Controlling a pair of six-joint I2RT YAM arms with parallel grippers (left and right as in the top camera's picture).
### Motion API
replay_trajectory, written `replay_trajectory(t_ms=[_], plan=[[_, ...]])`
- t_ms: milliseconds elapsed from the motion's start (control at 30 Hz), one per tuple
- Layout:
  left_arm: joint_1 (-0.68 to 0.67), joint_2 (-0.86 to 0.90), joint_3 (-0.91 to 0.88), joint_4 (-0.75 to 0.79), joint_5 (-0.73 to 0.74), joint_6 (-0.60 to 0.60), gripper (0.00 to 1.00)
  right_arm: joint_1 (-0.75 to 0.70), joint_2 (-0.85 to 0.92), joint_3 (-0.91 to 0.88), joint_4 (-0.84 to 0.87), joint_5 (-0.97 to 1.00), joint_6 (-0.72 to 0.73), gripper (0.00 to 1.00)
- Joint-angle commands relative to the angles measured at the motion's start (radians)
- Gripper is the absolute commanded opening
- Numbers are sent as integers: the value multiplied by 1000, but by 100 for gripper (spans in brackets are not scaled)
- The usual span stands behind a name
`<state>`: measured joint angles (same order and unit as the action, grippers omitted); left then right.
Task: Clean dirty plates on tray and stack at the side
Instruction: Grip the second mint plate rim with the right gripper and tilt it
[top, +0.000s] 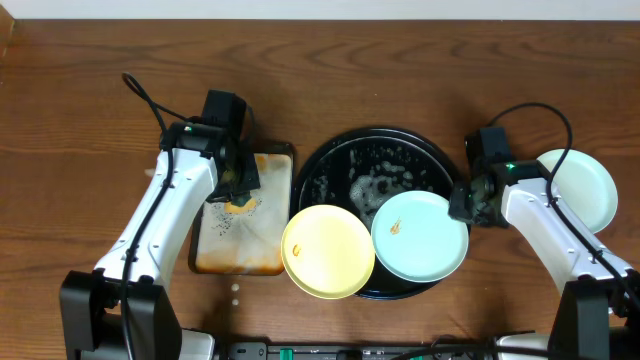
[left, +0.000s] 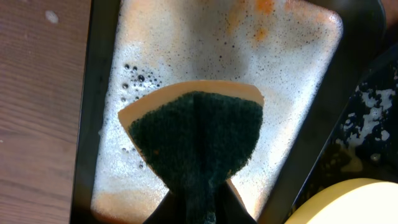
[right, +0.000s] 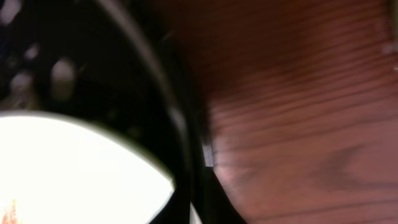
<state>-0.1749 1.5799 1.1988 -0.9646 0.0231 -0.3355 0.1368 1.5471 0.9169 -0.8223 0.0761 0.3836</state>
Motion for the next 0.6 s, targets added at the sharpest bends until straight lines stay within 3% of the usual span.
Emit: replay_trajectory(t_ms=[0,33,233,433,567], plan=[[0,-11,-3,-7,-5,14,13,-6,-5,2,-31,-119,-120,37],[0,-11,-3,-6,-5,14,13,-6,-5,2,-56,-119,-124,40],[0,-11,-3,13,-5,13,13,-6,-4,-30,-103,-109,-118,35],[0,-11,-3,11,-5,14,13,-8,-4,-79,-44,3,-6,2],[0,-11,-3,11,-5,14,13,-30,-5,-74,-42,63,47,1]])
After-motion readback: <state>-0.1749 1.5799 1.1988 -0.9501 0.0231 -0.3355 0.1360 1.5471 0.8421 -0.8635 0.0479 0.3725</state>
